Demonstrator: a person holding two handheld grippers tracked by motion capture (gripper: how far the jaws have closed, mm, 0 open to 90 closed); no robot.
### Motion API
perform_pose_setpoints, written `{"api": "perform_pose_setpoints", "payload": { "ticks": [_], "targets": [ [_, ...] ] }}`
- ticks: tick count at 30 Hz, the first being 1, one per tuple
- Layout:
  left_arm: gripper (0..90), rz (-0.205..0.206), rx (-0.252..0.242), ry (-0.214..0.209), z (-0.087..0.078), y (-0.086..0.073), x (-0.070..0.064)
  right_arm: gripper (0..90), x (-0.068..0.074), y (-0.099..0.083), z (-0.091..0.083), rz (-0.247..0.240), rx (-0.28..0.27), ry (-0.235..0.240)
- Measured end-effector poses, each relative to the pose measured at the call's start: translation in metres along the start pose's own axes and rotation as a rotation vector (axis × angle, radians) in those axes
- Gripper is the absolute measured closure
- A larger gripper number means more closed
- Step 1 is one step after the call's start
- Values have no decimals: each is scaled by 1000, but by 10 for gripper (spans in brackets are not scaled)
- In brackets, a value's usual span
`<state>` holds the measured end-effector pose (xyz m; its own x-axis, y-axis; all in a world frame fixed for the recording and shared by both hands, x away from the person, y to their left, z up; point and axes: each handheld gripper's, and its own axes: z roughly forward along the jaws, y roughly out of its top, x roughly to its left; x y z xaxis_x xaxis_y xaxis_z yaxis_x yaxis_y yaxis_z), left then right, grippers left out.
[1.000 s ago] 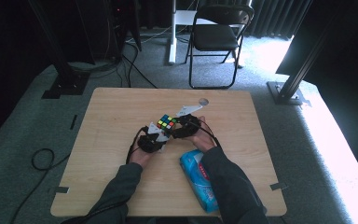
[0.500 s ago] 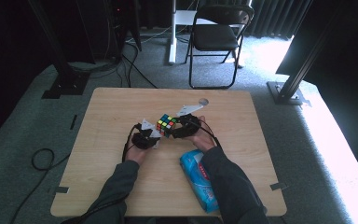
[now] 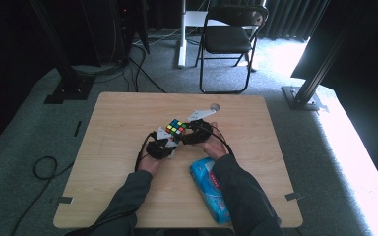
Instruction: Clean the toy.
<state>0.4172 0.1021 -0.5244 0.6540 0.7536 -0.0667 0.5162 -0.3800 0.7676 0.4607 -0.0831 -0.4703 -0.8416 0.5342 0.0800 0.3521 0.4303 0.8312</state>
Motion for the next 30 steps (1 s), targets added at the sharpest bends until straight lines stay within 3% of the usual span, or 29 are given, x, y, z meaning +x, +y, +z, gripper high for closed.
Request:
{"api": "perform_pose_setpoints", "payload": {
  "ticks": [7, 11, 26, 30],
  "targets": [
    [846, 28, -2, -23, 3, 0, -8, 343, -1, -1, 0, 9, -4, -6],
    [846, 18, -7, -18, 3, 1, -7, 343, -1, -1, 0, 21, -9, 4],
    [845, -29, -31, 57, -3, 1, 8, 343, -1, -1, -3, 23, -19, 29],
    [846, -31, -31, 59, -2, 1, 7, 343, -1, -2, -3, 24, -23, 28]
  ]
}}
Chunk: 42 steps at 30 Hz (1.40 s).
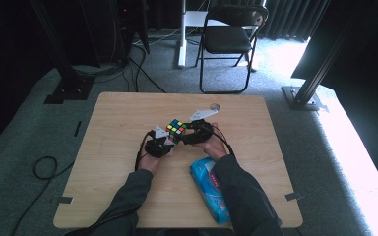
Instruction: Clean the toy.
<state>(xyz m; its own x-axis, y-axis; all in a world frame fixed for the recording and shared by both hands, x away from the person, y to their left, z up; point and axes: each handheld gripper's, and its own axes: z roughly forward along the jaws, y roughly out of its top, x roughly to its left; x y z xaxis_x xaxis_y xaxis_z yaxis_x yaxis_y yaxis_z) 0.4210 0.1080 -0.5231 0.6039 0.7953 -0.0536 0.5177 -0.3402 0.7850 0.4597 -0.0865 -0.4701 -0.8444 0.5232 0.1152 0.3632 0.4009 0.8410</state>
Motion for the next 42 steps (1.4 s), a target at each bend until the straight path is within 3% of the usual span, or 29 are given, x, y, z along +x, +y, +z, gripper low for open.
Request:
{"api": "perform_pose_setpoints", "payload": {
  "ticks": [8, 12, 15, 23, 42],
  "targets": [
    [843, 51, 4, -32, 1, 0, -11, 343, 0, 0, 1, 1, -2, -22],
    [831, 100, 14, -12, -1, 3, -16, 343, -3, 1, -1, 12, -12, -52],
    [832, 107, 22, 1, -3, 3, -14, 342, -5, 1, -3, 18, -9, -70],
    [827, 98, 31, 43, -10, 0, -3, 342, -11, -3, -4, 13, 25, -105],
    [812, 59, 75, 97, -20, -19, 22, 342, -26, -19, -1, 25, 99, -163]
  ]
}}
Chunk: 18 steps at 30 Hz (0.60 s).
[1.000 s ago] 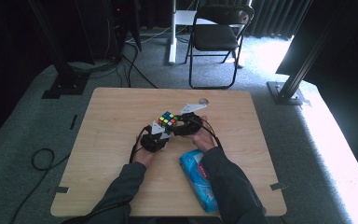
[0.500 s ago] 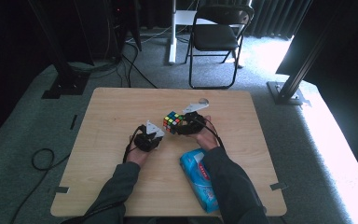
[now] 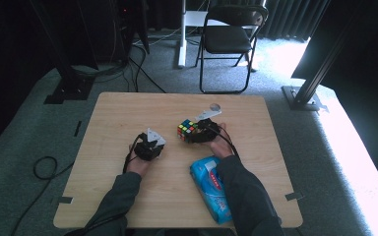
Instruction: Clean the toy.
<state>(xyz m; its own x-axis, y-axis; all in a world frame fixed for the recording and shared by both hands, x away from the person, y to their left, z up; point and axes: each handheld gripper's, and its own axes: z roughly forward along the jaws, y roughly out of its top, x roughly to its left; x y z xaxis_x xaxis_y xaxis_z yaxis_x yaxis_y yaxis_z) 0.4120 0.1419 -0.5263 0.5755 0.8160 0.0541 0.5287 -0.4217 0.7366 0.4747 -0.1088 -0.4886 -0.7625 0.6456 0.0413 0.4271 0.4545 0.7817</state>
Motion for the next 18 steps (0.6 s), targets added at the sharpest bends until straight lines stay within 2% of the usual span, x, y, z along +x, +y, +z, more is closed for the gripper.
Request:
{"api": "perform_pose_setpoints", "payload": {
  "ticks": [18],
  "targets": [
    [780, -23, 15, 21, -3, -12, 11, 342, 0, -3, 10, -10, 53, -20]
  ]
}}
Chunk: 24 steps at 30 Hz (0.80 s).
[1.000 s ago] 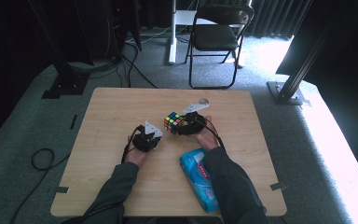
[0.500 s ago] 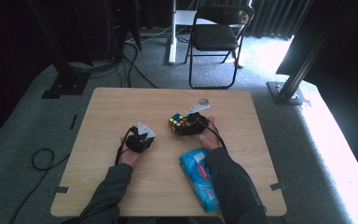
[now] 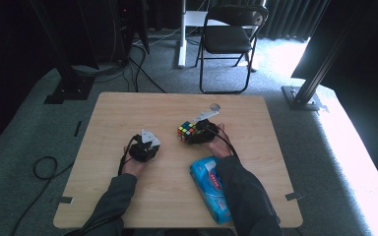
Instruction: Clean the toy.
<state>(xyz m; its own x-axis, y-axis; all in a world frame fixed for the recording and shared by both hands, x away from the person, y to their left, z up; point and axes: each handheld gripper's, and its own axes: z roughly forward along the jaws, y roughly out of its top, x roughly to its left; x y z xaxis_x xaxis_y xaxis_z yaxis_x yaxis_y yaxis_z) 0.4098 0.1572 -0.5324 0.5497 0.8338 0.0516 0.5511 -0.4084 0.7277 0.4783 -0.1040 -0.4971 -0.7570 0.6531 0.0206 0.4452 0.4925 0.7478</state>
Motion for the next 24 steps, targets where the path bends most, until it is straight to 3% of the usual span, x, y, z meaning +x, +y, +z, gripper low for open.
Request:
{"api": "perform_pose_setpoints", "payload": {
  "ticks": [13, 19, 24],
  "targets": [
    [738, -14, 5, 10, 0, -2, 0, 341, 1, -1, 4, -7, 25, 2],
    [725, -13, 11, 8, 1, -4, -1, 341, 5, -1, 7, -59, 46, -19],
    [703, -21, 8, 15, 0, -4, -1, 341, 6, -1, 9, -68, 63, -23]
  ]
}}
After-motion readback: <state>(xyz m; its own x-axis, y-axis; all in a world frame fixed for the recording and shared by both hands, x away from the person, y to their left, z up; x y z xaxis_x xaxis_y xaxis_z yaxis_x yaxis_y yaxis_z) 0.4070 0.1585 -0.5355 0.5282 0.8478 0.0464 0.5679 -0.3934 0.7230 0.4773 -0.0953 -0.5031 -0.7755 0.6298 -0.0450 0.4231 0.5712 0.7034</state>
